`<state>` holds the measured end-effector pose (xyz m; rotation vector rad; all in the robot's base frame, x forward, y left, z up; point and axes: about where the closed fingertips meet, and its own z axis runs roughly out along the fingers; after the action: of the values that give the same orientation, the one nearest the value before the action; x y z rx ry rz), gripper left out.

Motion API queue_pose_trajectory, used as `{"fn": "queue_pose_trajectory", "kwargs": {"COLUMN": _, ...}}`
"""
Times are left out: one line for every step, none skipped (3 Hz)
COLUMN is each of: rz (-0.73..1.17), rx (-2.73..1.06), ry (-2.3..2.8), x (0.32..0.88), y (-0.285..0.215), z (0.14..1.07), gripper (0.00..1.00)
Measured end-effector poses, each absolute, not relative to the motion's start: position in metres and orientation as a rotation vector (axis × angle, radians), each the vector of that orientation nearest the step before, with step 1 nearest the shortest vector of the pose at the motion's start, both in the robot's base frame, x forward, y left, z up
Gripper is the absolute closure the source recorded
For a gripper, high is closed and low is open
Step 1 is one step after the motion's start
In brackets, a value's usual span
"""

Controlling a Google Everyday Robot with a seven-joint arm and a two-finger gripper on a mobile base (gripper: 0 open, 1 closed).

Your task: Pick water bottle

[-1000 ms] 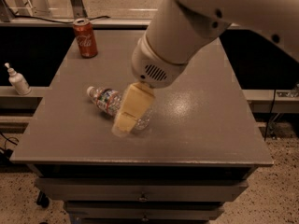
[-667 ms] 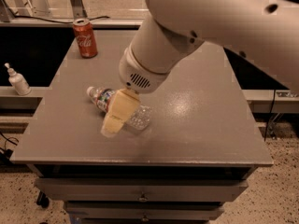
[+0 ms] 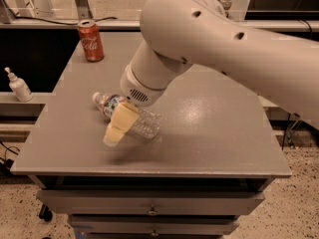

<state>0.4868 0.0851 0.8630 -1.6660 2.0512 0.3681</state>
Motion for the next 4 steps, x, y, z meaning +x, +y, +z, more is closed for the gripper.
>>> {"fn": "queue_pose_trajectory", "kwargs": {"rz": 0.374, "rx": -1.659, "ry": 2.079, "x": 0.493, "y": 0.087, "z": 0.844, "gripper": 0.0}}
{"fn": "queue_pose_trajectory", "kwargs": {"rz": 0.39, "rx": -1.647, "ry": 2.094, "x": 0.497, "y": 0.089, "z": 0.835, "gripper": 0.18}}
{"fn": "queue_pose_trajectory", "kwargs": {"rz": 0.394, "rx": -1.637, "ry": 2.099, "x": 0.501, "y": 0.089, "z": 0.835, "gripper": 0.41}}
{"fn": "queue_pose_trajectory", "kwargs": {"rz": 0.387, "rx": -1.622, "ry": 2.1, "x": 0.507, "y": 0.084, "z": 0.842, "gripper": 0.65}}
